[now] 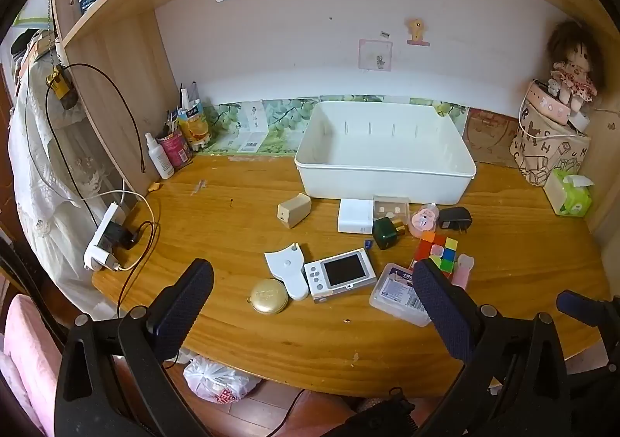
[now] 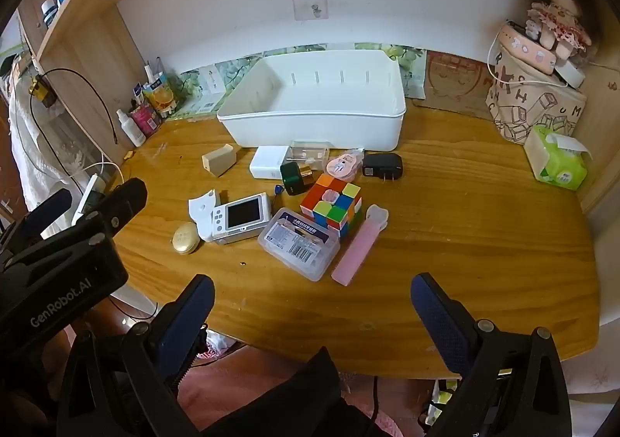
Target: Organize rigid objects
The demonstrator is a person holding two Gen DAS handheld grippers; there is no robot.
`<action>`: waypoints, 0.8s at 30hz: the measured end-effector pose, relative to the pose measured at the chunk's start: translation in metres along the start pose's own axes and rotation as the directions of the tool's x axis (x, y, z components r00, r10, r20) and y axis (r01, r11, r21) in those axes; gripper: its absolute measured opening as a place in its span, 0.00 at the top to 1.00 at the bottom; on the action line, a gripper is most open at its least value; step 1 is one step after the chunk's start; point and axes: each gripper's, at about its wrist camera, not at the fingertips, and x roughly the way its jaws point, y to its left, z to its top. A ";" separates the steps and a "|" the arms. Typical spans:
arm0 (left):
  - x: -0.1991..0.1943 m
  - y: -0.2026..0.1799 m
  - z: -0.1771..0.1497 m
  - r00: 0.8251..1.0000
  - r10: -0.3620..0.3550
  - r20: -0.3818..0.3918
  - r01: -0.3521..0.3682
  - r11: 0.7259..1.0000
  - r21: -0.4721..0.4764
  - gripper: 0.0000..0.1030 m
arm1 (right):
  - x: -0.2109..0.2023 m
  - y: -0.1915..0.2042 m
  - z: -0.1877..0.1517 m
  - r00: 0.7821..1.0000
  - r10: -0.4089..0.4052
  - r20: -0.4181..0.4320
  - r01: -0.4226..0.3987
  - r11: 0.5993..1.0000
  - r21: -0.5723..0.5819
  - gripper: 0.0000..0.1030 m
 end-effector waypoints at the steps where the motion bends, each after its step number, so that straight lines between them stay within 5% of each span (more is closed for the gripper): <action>1: 0.000 0.000 0.000 1.000 -0.001 0.004 0.001 1.000 -0.003 0.01 | 0.000 0.000 0.001 1.000 0.000 -0.001 0.000 1.000 0.000 0.01; 14: -0.007 0.006 -0.004 0.999 -0.026 0.023 0.027 0.999 -0.031 0.01 | 0.000 0.005 -0.004 1.000 0.014 -0.008 -0.014 1.000 -0.004 0.01; 24: 0.000 0.012 -0.019 0.997 -0.050 -0.058 0.048 0.998 -0.041 0.01 | 0.008 0.003 -0.009 0.996 0.053 -0.077 -0.051 0.998 0.021 0.01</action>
